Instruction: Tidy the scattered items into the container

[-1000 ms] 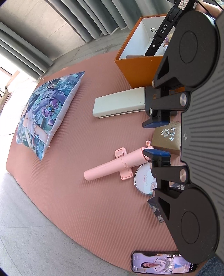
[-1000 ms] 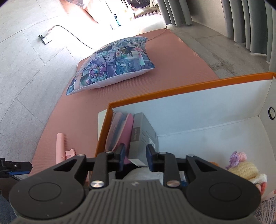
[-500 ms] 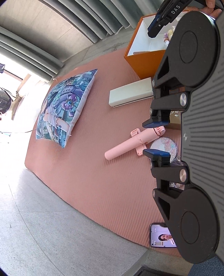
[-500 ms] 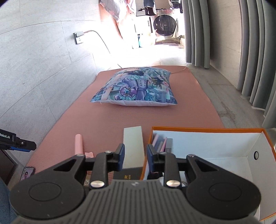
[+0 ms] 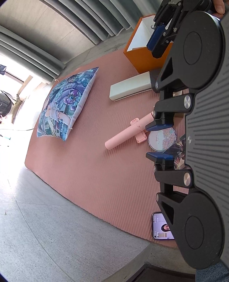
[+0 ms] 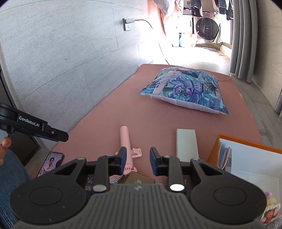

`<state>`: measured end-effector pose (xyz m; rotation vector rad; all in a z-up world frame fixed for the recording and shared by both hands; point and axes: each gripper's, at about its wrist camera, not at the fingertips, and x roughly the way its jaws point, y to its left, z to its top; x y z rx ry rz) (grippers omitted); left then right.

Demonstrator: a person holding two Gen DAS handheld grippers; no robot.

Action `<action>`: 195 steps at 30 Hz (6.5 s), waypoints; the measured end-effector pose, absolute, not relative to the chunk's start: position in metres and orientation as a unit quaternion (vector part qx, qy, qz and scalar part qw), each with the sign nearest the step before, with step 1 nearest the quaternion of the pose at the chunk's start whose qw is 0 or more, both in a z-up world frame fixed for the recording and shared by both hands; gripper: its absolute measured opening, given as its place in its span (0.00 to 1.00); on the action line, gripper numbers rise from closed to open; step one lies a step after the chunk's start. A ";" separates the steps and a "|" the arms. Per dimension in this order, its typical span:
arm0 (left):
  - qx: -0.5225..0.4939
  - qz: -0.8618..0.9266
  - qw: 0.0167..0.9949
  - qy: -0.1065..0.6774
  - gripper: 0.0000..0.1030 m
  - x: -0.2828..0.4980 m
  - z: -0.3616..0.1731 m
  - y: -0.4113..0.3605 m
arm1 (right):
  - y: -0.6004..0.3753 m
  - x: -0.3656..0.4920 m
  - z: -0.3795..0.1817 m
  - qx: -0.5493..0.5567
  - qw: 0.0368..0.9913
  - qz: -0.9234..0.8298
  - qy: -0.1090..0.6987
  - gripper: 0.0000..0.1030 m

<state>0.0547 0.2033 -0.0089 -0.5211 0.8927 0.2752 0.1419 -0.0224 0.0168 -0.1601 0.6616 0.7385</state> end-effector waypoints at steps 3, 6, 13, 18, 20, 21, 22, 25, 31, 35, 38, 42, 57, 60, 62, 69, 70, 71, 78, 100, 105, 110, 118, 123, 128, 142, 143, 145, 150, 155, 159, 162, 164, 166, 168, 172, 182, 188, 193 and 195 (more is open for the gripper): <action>-0.266 0.134 0.846 0.442 0.28 0.057 -0.021 0.207 | -0.015 0.140 0.004 -0.079 0.872 0.346 0.338 0.31; -0.284 0.140 0.831 0.458 0.30 0.063 -0.034 0.207 | -0.010 0.141 -0.011 -0.079 0.867 0.334 0.362 0.37; -0.292 0.158 0.798 0.503 0.48 0.079 -0.063 0.198 | -0.007 0.147 -0.042 -0.109 0.861 0.303 0.393 0.38; -0.316 0.203 0.763 0.526 0.56 0.085 -0.085 0.200 | -0.013 0.151 -0.056 -0.109 0.854 0.300 0.410 0.52; -0.320 0.226 0.751 0.531 0.57 0.086 -0.092 0.200 | -0.014 0.153 -0.060 -0.105 0.853 0.297 0.416 0.55; -0.322 0.234 0.747 0.532 0.58 0.086 -0.094 0.200 | -0.014 0.154 -0.061 -0.104 0.852 0.297 0.418 0.55; -0.325 0.242 0.744 0.532 0.58 0.086 -0.096 0.200 | -0.014 0.156 -0.063 -0.104 0.852 0.295 0.420 0.56; -0.329 0.261 0.735 0.533 0.62 0.086 -0.103 0.201 | -0.014 0.157 -0.064 -0.105 0.854 0.286 0.421 0.61; -0.347 0.270 0.712 0.547 0.64 0.088 -0.121 0.202 | -0.013 0.157 -0.066 -0.104 0.854 0.287 0.422 0.61; -0.355 0.268 0.714 0.541 0.69 0.089 -0.125 0.201 | -0.013 0.158 -0.067 -0.106 0.855 0.284 0.422 0.61; -0.350 0.268 0.715 0.543 0.72 0.093 -0.128 0.198 | -0.013 0.158 -0.067 -0.122 0.857 0.276 0.418 0.61; -0.326 0.269 0.718 0.553 0.75 0.098 -0.130 0.190 | -0.011 0.160 -0.068 -0.162 0.858 0.265 0.410 0.61; -0.291 0.229 0.732 0.573 0.73 0.091 -0.122 0.184 | 0.017 0.188 -0.095 -0.333 0.792 0.259 0.441 0.65; -0.338 0.217 0.717 0.569 0.73 0.083 -0.124 0.193 | 0.024 0.192 -0.104 -0.366 0.776 0.257 0.446 0.68; -0.359 0.215 0.713 0.562 0.73 0.077 -0.123 0.197 | 0.027 0.192 -0.109 -0.384 0.771 0.256 0.439 0.74; -0.372 0.211 0.729 0.534 0.70 0.065 -0.108 0.204 | 0.036 0.193 -0.119 -0.413 0.765 0.234 0.435 0.80; -0.375 0.207 0.731 0.531 0.70 0.064 -0.107 0.206 | 0.036 0.194 -0.119 -0.413 0.764 0.235 0.436 0.81; -0.378 0.201 0.733 0.529 0.70 0.063 -0.106 0.206 | 0.036 0.194 -0.118 -0.411 0.764 0.236 0.437 0.79; -0.358 0.165 0.763 0.512 0.69 0.080 -0.102 0.192 | 0.031 0.193 -0.101 -0.381 0.778 0.245 0.436 0.57; -0.337 0.119 0.790 0.499 0.68 0.089 -0.098 0.182 | 0.042 0.217 -0.094 -0.407 0.711 0.293 0.494 0.82; -0.339 0.121 0.788 0.500 0.68 0.088 -0.099 0.184 | 0.057 0.225 -0.114 -0.497 0.642 0.296 0.503 0.89; -0.338 0.116 0.789 0.500 0.68 0.089 -0.099 0.184 | 0.062 0.236 -0.130 -0.545 0.594 0.293 0.514 0.92; -0.343 0.117 0.785 0.501 0.68 0.088 -0.100 0.185 | 0.057 0.225 -0.111 -0.485 0.616 0.351 0.512 0.77; -0.336 0.128 0.779 0.513 0.67 0.088 -0.102 0.186 | 0.047 0.207 -0.095 -0.436 0.631 0.391 0.508 0.60; -0.295 0.164 0.783 0.523 0.65 0.089 -0.098 0.186 | 0.041 0.182 -0.087 -0.394 0.638 0.430 0.504 0.47; -0.299 0.144 0.765 0.552 0.65 0.097 -0.111 0.186 | 0.057 0.182 -0.095 -0.525 0.583 0.490 0.380 0.91; -0.301 0.145 0.764 0.552 0.65 0.097 -0.111 0.187 | 0.059 0.183 -0.098 -0.527 0.578 0.492 0.381 0.92; -0.298 0.148 0.760 0.557 0.65 0.097 -0.112 0.187 | 0.063 0.183 -0.103 -0.527 0.576 0.491 0.387 0.91; -0.297 0.145 0.749 0.574 0.64 0.099 -0.119 0.184 | 0.057 0.185 -0.105 -0.505 0.592 0.480 0.405 0.89; -0.296 0.144 0.754 0.568 0.53 0.098 -0.118 0.182 | 0.039 0.190 -0.092 -0.452 0.614 0.473 0.441 0.88; -0.295 0.143 0.764 0.555 0.34 0.095 -0.112 0.180 | 0.026 0.192 -0.082 -0.418 0.647 0.439 0.463 0.87; -0.299 0.139 0.770 0.546 0.28 0.092 -0.108 0.181 | 0.011 0.196 -0.072 -0.360 0.668 0.426 0.493 0.87; -0.306 0.128 0.776 0.536 0.23 0.091 -0.104 0.182 | 0.000 0.199 -0.065 -0.320 0.681 0.418 0.509 0.87; -0.315 0.106 0.784 0.524 0.18 0.089 -0.098 0.183 | -0.008 0.202 -0.060 -0.286 0.689 0.410 0.524 0.87; -0.345 0.063 0.782 0.515 0.10 0.089 -0.097 0.184 | -0.011 0.200 -0.057 -0.251 0.697 0.413 0.530 0.86; -0.316 0.067 0.787 0.525 0.10 0.095 -0.099 0.175 | -0.002 0.184 -0.064 -0.222 0.711 0.400 0.534 0.86; -0.246 0.138 0.777 0.564 0.56 0.102 -0.091 0.187 | 0.010 0.191 -0.058 -0.279 0.737 0.372 0.491 0.85; -0.280 0.111 0.741 0.600 0.72 0.116 -0.124 0.192 | 0.013 0.193 -0.054 -0.297 0.739 0.367 0.481 0.85; -0.292 0.103 0.745 0.591 0.72 0.118 -0.130 0.186 | 0.011 0.195 -0.056 -0.295 0.741 0.364 0.481 0.85; -0.303 0.098 0.745 0.586 0.64 0.118 -0.132 0.186 | 0.008 0.196 -0.056 -0.288 0.743 0.362 0.484 0.85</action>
